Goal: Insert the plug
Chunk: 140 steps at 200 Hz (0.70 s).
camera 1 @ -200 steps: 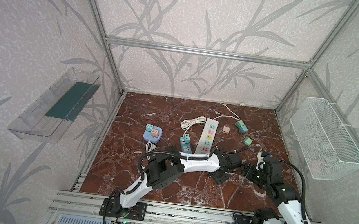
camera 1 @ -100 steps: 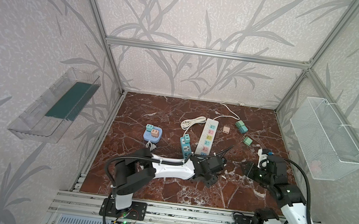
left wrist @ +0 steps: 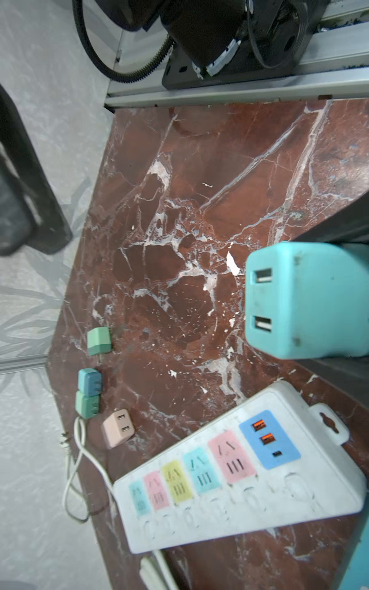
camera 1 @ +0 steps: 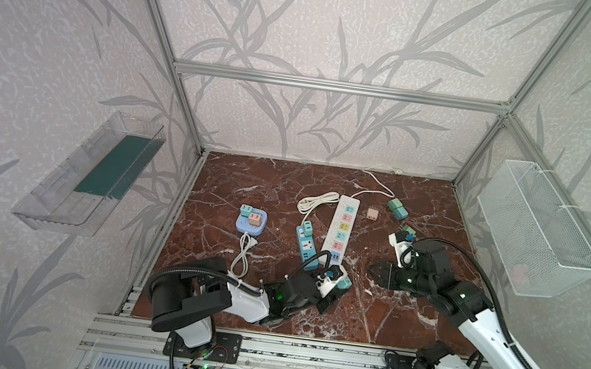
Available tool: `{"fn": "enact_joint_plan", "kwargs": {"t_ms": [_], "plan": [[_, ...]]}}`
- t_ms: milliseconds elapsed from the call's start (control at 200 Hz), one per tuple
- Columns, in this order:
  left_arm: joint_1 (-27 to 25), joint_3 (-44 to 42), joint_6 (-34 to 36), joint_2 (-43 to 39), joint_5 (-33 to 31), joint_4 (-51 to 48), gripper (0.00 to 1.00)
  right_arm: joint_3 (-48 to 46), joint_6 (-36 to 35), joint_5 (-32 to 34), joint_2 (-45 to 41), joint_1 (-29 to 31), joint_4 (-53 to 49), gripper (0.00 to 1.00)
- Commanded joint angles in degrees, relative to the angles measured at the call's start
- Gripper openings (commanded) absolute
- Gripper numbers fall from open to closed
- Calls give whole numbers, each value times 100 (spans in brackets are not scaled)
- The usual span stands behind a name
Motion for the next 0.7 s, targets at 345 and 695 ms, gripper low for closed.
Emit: {"fn": "enact_joint_plan", "kwargs": {"t_ms": [345,695], "plan": [[-20,-185,333,221,173,1544,20,376,-74,456,967,1013,372,52],[-26,-122,333,336,147,1582,20,359,13,417,1220,1225,515,50]]}}
